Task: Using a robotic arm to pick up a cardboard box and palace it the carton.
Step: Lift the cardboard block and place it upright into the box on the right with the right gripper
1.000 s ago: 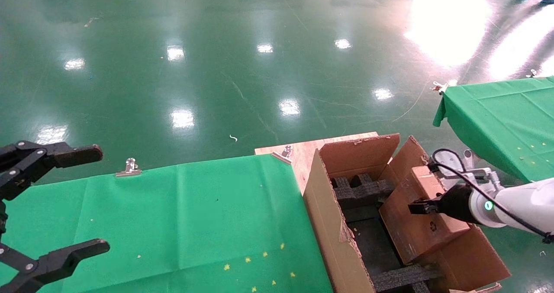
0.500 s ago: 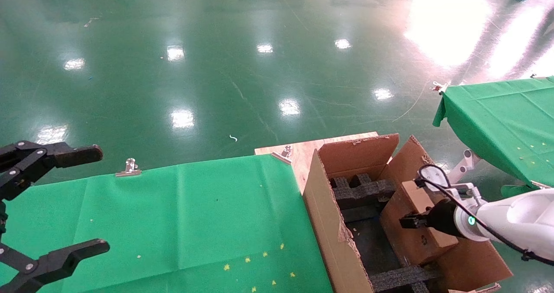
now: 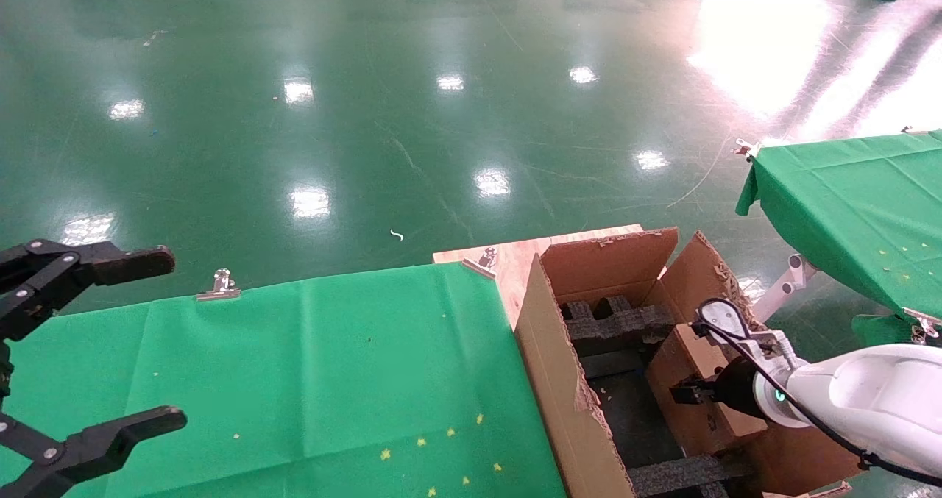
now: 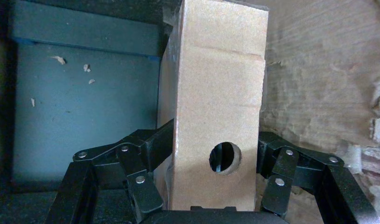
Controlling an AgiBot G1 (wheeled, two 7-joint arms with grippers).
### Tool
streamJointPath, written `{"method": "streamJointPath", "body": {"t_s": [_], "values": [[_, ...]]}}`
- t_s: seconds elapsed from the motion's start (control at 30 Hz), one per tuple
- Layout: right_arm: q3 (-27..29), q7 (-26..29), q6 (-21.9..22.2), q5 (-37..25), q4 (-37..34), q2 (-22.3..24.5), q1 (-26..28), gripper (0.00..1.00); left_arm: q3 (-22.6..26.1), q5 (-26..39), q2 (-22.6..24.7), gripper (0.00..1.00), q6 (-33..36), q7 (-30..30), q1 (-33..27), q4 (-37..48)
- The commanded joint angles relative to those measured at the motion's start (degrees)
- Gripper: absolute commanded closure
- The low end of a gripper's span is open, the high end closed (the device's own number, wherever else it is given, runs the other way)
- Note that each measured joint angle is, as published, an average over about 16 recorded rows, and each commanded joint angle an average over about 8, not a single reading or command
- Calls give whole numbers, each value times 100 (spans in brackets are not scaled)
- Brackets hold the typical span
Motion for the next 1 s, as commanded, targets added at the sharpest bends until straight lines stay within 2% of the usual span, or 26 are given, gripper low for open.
{"method": "streamJointPath", "body": {"t_s": [0.03, 0.13, 0.17, 0.2, 1.0], "values": [[-3, 74, -8, -76, -7, -37, -41, 47, 0, 0, 0, 0, 0, 0, 0, 0], [-5, 89, -2, -111, -10, -57, -61, 10, 0, -1, 0, 0, -1, 0, 1, 1], [-6, 93, 0, -120, -11, -62, -67, 2, 0, -1, 0, 0, -1, 0, 1, 1], [-7, 94, -3, -119, -10, -64, -68, 0, 0, -1, 0, 0, -1, 0, 1, 1], [10, -57, 70, -9, -67, 3, 30, 0, 0, -1, 0, 0, -1, 1, 1, 2]]}}
